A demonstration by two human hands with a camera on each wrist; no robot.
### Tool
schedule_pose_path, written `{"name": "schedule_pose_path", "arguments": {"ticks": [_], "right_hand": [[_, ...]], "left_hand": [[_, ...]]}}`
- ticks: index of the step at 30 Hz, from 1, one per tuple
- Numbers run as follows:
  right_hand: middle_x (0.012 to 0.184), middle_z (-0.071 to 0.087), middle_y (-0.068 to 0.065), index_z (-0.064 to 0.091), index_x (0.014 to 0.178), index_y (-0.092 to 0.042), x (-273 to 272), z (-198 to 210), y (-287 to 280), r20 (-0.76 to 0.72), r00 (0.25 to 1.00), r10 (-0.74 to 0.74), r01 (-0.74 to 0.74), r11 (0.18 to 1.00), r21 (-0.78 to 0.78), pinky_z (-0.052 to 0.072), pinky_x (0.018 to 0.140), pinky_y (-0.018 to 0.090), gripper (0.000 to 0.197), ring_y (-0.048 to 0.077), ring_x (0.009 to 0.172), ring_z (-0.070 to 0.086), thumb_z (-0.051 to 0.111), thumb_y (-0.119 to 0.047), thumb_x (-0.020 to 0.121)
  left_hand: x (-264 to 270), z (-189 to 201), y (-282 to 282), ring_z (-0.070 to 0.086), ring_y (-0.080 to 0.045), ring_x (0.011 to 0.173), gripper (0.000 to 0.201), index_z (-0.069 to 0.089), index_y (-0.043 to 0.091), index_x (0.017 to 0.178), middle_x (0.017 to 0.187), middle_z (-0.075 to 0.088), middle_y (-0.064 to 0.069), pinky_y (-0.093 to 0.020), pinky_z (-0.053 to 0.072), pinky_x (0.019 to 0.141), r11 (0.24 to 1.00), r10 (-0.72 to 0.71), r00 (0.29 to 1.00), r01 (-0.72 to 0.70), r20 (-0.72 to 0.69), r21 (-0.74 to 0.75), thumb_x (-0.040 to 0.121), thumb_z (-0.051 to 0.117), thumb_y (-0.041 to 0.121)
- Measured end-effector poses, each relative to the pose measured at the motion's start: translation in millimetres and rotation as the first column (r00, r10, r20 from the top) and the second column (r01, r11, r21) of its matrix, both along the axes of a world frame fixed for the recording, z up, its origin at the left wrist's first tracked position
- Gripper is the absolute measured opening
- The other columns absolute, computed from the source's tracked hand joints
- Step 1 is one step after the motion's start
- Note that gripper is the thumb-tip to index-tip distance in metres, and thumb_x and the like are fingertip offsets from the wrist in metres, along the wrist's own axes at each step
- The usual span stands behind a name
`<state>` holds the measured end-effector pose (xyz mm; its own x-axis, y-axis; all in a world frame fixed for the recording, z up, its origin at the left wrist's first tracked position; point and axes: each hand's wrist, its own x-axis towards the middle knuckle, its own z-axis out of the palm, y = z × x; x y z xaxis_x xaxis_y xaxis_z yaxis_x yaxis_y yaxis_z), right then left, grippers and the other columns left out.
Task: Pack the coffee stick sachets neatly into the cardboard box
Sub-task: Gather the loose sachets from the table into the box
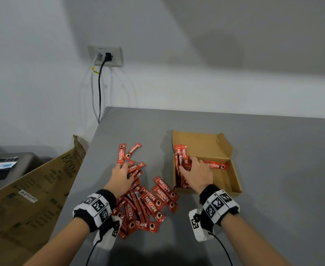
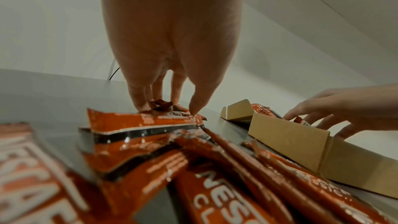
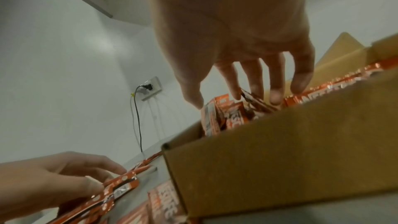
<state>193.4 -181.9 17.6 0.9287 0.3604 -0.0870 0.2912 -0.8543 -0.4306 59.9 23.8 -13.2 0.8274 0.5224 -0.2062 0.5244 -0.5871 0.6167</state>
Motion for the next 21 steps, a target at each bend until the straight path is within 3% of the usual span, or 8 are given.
{"name": "schedule_pose_path", "arguments": {"ticks": [3,6,9,13,16,21], "right_hand": [[0.115,0.056,0.003,0.051,0.118,-0.016,10,9,2,0.052,0.999,-0.014,0.015,1.0,-0.015,0.041,0.098,0.045,0.043,0.024,0.111,0.05,0.046,-0.048,0.09],[0.105,0.059,0.006,0.052,0.109,-0.011,22,19,3,-0.082,0.996,-0.024,0.029,0.997,0.067,0.052,0.087,0.04,0.03,0.021,0.096,0.058,0.047,-0.036,0.093],[0.091,0.057,0.006,0.052,0.102,-0.004,30,26,-9,-0.211,0.976,-0.06,0.068,0.997,0.034,0.055,0.078,0.031,0.019,0.019,0.081,0.06,0.043,-0.019,0.095],[0.095,0.059,0.012,0.048,0.089,-0.003,33,30,-35,-0.217,0.964,-0.151,0.142,0.988,-0.056,0.052,0.079,0.033,0.009,0.026,0.086,0.059,0.04,-0.007,0.093],[0.098,0.058,0.012,0.055,0.099,0.001,26,27,-37,-0.232,0.967,-0.109,0.087,0.991,-0.104,0.046,0.078,0.028,0.015,0.026,0.092,0.057,0.042,-0.004,0.093],[0.102,0.063,0.013,0.058,0.102,-0.001,23,24,-32,-0.195,0.977,-0.082,0.079,0.997,-0.025,0.048,0.075,0.027,0.019,0.019,0.08,0.053,0.042,-0.007,0.094]], "left_hand": [[0,1,-1,0.037,-0.028,0.126,0.047,0.037,0.011,0.138,0.139,0.036,-0.012,-0.042,0.037,0.107,1.0,0.004,1.0,-0.004,-0.005,-0.001,0.093,0.052,0.015],[1,1,-2,0.036,-0.028,0.128,0.05,0.035,0.01,0.14,0.141,0.035,-0.013,-0.041,0.036,0.108,1.0,0.014,1.0,-0.014,-0.01,-0.002,0.093,0.052,0.013],[1,1,-2,0.035,-0.027,0.129,0.054,0.032,0.009,0.142,0.14,0.036,-0.013,-0.039,0.034,0.11,0.999,0.032,0.999,-0.032,-0.016,0.005,0.092,0.054,0.014],[1,0,0,0.037,-0.027,0.127,0.054,0.033,0.011,0.141,0.137,0.039,-0.013,-0.04,0.035,0.109,0.999,0.051,0.999,-0.051,-0.011,0.001,0.092,0.054,0.013],[4,1,1,0.041,-0.028,0.125,0.051,0.037,0.012,0.138,0.136,0.04,-0.014,-0.04,0.039,0.107,0.999,0.044,0.999,-0.045,-0.012,-0.009,0.091,0.055,0.01],[9,2,-3,0.043,-0.028,0.124,0.049,0.039,0.011,0.136,0.137,0.039,-0.014,-0.04,0.043,0.103,1.0,0.009,0.999,-0.009,-0.035,0.015,0.09,0.056,0.013]]}}
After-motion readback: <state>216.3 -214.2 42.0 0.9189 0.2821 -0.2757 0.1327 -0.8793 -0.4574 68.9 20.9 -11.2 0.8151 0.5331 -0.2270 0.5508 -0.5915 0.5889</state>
